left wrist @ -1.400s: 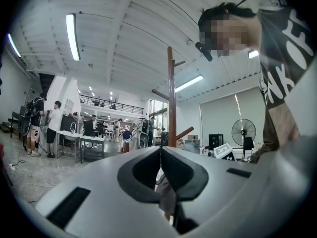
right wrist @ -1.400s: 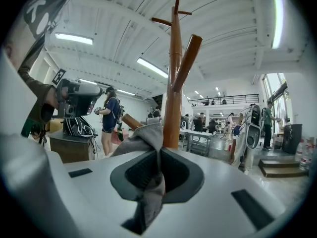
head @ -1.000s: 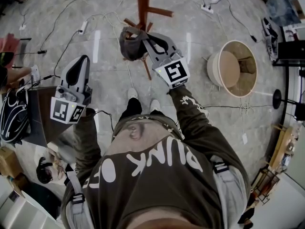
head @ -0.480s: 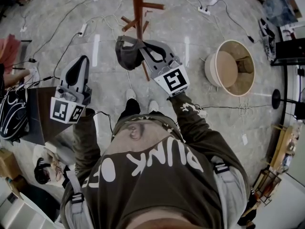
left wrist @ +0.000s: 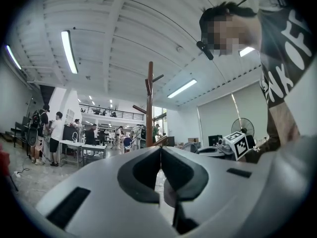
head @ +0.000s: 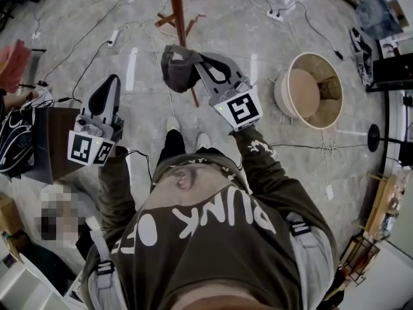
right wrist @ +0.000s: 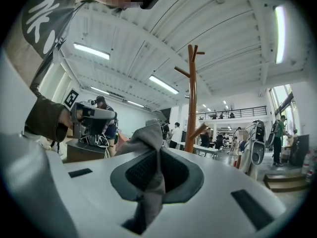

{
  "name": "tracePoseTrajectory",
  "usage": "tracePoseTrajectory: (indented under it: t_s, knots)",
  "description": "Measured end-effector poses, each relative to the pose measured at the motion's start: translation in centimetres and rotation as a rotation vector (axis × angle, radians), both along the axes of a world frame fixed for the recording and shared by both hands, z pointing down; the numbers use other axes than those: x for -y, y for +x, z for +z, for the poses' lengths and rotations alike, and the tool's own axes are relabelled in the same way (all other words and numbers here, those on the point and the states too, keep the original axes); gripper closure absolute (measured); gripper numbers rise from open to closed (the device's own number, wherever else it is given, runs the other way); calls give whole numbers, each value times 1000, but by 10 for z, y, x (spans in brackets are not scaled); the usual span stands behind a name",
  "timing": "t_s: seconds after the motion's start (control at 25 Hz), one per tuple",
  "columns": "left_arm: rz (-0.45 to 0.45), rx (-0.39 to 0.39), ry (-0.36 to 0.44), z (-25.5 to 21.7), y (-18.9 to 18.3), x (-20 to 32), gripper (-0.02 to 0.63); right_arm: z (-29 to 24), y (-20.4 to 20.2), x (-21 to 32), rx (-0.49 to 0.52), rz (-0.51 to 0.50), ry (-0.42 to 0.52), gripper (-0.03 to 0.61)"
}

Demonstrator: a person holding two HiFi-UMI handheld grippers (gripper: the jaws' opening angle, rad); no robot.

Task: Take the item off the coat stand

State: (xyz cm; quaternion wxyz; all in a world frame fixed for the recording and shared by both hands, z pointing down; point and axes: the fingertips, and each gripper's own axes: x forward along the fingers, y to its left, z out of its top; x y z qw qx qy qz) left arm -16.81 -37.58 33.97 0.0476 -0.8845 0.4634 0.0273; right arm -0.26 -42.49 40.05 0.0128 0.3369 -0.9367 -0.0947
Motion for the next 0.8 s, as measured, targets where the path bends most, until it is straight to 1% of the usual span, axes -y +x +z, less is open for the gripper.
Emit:
tracePoseTrajectory:
  t_s: [0.2,0.4,0.64,0.8]
  knots:
    - [-40,-2,-25,9,16,-45,607,-6,24,-31,14,-14,2,549]
    - [-59,3,-36,11,14,-77,607,-12,32,-59,25,-9,8,551]
    - [-30,8,0,-2,14,-108,607,-22,29,-94,31,12,23,551]
    - [-6,-4,15,-3,1,-140,607,-28,20,-127,25,38,38,551]
